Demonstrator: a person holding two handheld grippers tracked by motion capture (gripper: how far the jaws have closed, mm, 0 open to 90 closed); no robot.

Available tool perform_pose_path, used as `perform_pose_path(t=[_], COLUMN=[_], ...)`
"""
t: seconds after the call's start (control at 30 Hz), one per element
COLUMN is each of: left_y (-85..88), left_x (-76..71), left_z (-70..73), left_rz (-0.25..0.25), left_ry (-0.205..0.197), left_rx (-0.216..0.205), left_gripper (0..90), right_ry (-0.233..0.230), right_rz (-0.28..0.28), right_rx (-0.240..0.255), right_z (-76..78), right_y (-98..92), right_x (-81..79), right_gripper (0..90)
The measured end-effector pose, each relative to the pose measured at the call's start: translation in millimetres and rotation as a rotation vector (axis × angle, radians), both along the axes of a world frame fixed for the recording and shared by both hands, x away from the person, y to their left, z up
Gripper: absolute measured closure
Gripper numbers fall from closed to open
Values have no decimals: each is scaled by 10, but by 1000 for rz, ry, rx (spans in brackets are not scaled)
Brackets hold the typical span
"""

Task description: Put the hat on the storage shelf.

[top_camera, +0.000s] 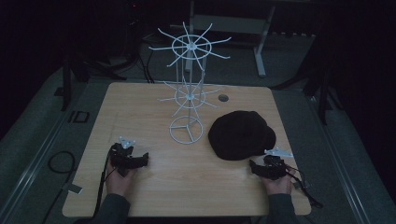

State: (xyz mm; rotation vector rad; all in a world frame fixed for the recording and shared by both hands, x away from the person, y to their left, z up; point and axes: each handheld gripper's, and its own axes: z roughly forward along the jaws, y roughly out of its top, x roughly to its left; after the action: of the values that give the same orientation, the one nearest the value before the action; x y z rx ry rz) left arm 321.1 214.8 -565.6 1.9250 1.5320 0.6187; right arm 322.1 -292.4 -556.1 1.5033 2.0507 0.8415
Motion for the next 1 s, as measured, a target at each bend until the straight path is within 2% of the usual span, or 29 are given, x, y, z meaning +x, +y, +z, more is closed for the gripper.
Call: perform_pose_path(t=[0.17, 0.23, 0.3, 0.4, 0.6, 0.73, 0.9, 1.0], left_y=[-3, -8, -15, -17, -24, -29, -36, -38], left_x=[0, -2, -3, -3, -6, -7, -8, -8], left_z=[1, 1, -1, -1, 2, 1, 0, 1], left_rz=[0, 3, 4, 4, 0, -2, -2, -1], left_ry=[0, 1, -1, -2, 2, 1, 0, 1], left_rx=[1, 1, -1, -2, 2, 1, -2, -3], left_gripper=[87, 88, 88, 88, 88, 88, 88, 88], right_ry=[28, 56, 75, 81, 83, 98, 147, 148], right_rz=[29, 55, 74, 91, 119, 126, 133, 135], right_rx=[-10, -22, -52, -120, -97, -52, -62, -66], right_z=[30, 62, 98, 153, 325, 458, 594, 665], right_y=[-10, -10, -2, 34, 54, 38, 29, 25], right_x=[26, 43, 54, 45, 52, 109, 219, 290], right_gripper=[238, 283, 309, 324, 365, 392, 391, 380])
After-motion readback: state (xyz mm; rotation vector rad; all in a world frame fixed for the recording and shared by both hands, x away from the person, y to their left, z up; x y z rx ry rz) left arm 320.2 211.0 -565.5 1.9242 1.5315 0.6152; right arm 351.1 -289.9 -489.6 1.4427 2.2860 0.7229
